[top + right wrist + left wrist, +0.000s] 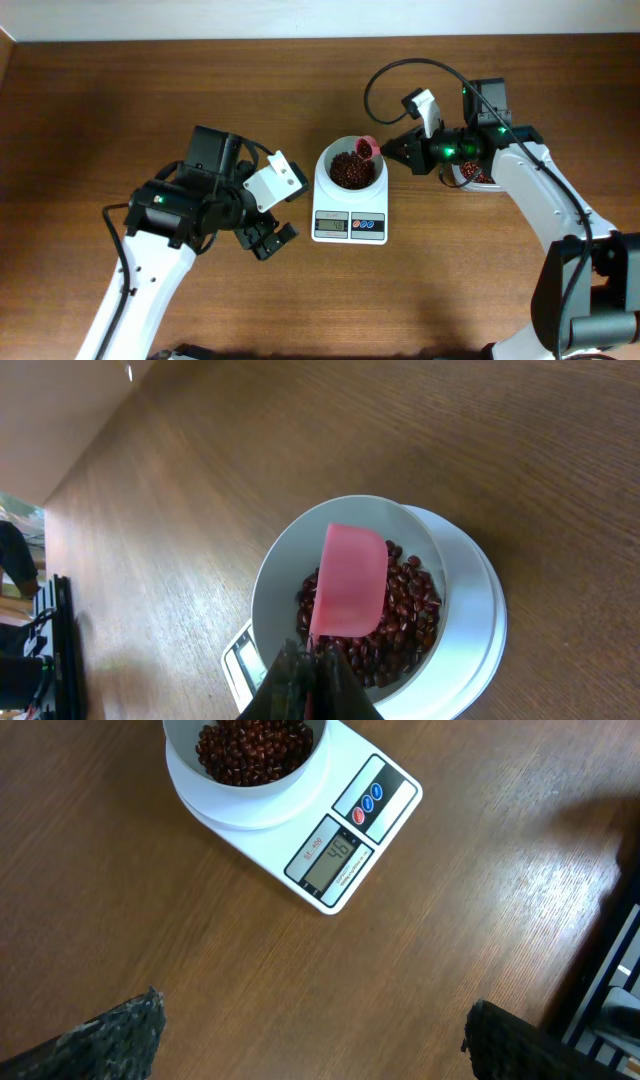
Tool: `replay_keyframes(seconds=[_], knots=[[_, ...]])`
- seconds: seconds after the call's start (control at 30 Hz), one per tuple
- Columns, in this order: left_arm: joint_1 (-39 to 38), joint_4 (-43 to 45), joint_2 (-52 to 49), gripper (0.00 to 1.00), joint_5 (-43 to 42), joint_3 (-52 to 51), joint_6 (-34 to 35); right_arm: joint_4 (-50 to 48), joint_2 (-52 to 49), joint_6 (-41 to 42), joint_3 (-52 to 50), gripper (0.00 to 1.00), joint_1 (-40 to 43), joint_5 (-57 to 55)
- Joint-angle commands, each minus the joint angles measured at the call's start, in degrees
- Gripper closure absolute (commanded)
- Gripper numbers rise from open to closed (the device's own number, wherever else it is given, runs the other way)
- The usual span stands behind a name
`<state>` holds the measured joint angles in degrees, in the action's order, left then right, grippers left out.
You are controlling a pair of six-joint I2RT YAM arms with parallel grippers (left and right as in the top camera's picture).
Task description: Scoop and weigh 50g on scale
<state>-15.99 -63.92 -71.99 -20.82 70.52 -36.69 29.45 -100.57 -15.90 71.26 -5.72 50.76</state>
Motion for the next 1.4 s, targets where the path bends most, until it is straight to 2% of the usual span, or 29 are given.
replay_keyframes(seconds=[0.0, 0.03, 0.07, 0.1, 0.17, 0.2, 0.23, 1.03, 1.13, 1.23, 1.37], knots=[[0.2, 0.0, 0.7, 0.01, -0.9, 0.9, -1.1, -0.2, -0.4, 1.1, 0.5, 0.96, 0.0, 0.3], [0.2, 0.0, 0.7, 0.01, -0.9, 0.9, -1.1, -0.2, -0.4, 1.7, 0.5, 0.96, 0.0, 3.3], [0.2, 0.0, 0.7, 0.01, -0.8, 0.9, -1.1, -0.6, -0.4, -0.1, 0.5, 0.96, 0.1, 10.4], [0.2, 0.0, 0.7, 0.01, -0.9, 0.9, -1.1, -1.6, -0.4, -3.2, 0.5, 0.96, 0.1, 12.3], [0.2, 0.0, 0.7, 0.01, -0.8, 0.9, -1.1, -2.4, -0.4, -3.1, 0.5, 0.96, 0.0, 3.9], [0.2, 0.0, 0.7, 0.01, -0.9, 0.9, -1.1, -2.3, -0.4, -0.3, 0.5, 0.96, -0.1, -2.1], [0.2, 0.0, 0.7, 0.01, -0.9, 0.9, -1.1, -2.2, -0.4, 1.4, 0.5, 0.96, 0.0, -3.0], [0.2, 0.0, 0.7, 0.01, -0.8, 0.9, -1.1, -1.8, -0.4, 1.9, 0.5, 0.96, 0.1, 2.3], [0.2, 0.0, 0.7, 0.01, -0.9, 0.9, -1.1, -1.8, -0.4, 3.0, 0.5, 0.96, 0.1, 2.8], [0.2, 0.0, 0.7, 0.01, -0.8, 0.9, -1.1, -1.9, -0.4, 7.8, 0.5, 0.96, 0.1, 3.3], [0.2, 0.0, 0.7, 0.01, -0.8, 0.9, -1.1, -1.8, -0.4, 8.0, 0.5, 0.96, 0.1, 8.4]])
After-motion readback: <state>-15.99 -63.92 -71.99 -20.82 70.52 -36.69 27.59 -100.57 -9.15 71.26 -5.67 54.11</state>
